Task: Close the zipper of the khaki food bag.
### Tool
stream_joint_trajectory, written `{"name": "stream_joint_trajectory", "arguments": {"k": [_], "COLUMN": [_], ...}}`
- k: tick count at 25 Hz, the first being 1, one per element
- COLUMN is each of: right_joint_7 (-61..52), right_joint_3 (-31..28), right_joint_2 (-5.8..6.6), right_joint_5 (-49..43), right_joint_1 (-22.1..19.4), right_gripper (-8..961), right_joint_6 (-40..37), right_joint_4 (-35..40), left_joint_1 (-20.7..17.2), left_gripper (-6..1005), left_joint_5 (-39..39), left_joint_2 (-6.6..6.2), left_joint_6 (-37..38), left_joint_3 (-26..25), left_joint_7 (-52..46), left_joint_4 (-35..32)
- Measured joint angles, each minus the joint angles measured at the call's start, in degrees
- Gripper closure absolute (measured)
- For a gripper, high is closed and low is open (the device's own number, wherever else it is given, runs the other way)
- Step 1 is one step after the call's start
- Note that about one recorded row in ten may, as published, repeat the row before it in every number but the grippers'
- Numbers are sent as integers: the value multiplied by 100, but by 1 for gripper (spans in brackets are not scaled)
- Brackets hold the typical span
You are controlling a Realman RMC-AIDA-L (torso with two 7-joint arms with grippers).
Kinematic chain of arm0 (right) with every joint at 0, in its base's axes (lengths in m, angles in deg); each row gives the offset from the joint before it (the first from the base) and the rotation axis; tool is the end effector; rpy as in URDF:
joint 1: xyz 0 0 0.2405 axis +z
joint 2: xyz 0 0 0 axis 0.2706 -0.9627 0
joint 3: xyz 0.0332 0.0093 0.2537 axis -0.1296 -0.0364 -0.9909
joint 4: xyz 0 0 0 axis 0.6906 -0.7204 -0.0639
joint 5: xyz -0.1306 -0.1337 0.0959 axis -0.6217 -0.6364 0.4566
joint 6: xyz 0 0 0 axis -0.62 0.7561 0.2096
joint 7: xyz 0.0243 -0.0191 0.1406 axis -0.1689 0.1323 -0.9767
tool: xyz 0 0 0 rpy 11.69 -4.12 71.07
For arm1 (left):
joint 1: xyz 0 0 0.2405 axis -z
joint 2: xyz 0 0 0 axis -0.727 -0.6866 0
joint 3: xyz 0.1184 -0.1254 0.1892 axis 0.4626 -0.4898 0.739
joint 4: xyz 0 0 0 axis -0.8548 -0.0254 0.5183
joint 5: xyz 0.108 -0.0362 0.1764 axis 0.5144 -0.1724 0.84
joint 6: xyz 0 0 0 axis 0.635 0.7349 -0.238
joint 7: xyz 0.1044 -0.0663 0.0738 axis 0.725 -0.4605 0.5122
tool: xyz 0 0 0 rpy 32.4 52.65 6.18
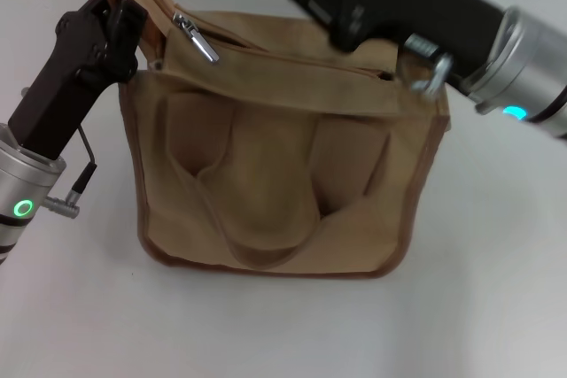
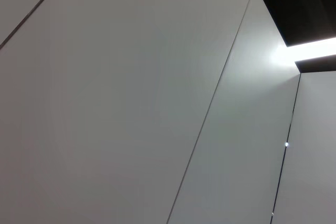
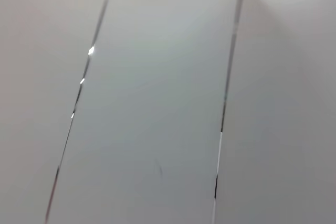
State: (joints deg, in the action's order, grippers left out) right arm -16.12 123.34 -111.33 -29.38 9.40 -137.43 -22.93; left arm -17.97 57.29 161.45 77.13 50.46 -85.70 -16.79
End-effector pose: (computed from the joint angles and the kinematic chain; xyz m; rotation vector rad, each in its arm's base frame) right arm 0.1253 0.3335 -0.0253 -2.3325 -0.0355 1.3774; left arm -0.2445 0.2872 -0.0037 -1.8724 -0.5477 -1.6621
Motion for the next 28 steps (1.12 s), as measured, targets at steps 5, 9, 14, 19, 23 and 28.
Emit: {"name": "stream_joint_trajectory", "arguments": {"k": [5,9,14,19,23,28], "right_joint_7": [-2904,-4885,-6676,-7340,-7203,-6946], "right_joint_3": [-947,-1714,-2268,-2246,-2305,-2436], "right_joint_2": [172,369,589,622,411,275], "right_joint_5": [-1309,-2367,-3265,-3467,-3995,-4174], "right_joint_1": [260,641,1169,1847,2040,1951], "right_gripper": [700,655,560,436,396,345], "right_joint_6": [-426,-1138,-1928,-2541,-2519,-2453], "right_joint_4": [138,102,-14,-860,-1152,-1047], "left_joint_1": [6,20,23,41,68,76], "left_gripper": [977,977,976,976,977,977], "left_joint_5": [7,10,25,27,27,29], "left_joint_2": [0,0,0,0,0,0], "left_joint_6": [-3,-6,-6,37,113,263], "left_joint_3": [0,0,4,105,173,212], "left_joint_7": [0,0,0,0,0,0], "left_joint_4": [1,2,2,-2,-22,-38]}}
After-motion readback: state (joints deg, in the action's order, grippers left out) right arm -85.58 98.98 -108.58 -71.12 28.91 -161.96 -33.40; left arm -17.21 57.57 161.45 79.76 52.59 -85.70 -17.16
